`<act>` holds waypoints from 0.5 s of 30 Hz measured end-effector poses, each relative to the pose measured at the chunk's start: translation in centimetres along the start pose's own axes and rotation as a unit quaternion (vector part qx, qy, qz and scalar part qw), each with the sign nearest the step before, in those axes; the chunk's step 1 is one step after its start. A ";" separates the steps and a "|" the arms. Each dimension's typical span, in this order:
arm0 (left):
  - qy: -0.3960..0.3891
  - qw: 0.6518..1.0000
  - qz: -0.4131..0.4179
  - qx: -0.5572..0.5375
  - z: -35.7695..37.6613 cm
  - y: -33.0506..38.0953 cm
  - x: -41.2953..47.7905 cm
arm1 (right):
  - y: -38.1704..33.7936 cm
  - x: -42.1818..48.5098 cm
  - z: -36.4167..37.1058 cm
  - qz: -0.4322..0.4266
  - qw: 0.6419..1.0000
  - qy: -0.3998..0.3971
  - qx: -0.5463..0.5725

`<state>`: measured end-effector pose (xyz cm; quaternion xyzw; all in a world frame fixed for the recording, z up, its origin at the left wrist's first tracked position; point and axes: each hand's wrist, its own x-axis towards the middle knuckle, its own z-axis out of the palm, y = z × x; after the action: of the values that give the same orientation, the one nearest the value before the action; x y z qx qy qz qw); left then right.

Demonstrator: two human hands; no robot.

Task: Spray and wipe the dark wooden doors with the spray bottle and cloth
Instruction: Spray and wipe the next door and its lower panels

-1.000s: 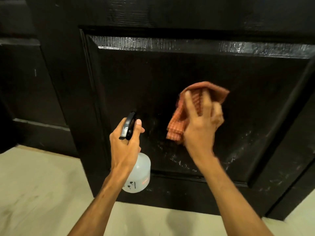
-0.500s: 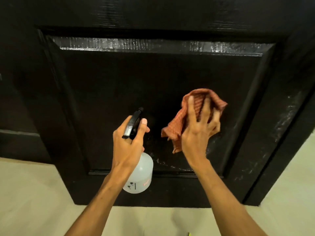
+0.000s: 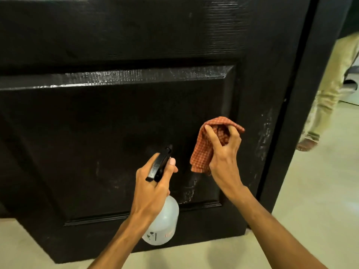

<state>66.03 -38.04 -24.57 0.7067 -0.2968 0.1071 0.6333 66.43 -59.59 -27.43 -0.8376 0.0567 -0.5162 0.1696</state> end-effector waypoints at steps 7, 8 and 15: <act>-0.007 1.000 0.010 0.012 3.8 2.7 2.5 | 1.7 1.4 -1.3 -0.042 0.992 0.118 -0.032; -0.002 1.000 0.003 0.014 4.0 2.8 2.7 | 2.3 -0.2 -0.8 -0.051 0.991 0.101 -0.074; -0.018 0.999 0.009 0.033 3.6 3.5 4.1 | 2.0 4.1 -2.5 -0.050 0.984 0.146 -0.092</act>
<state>66.55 -42.71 -20.10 0.7261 -0.3108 0.1094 0.6035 66.30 -63.09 -23.64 -0.7668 0.0860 -0.6337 0.0551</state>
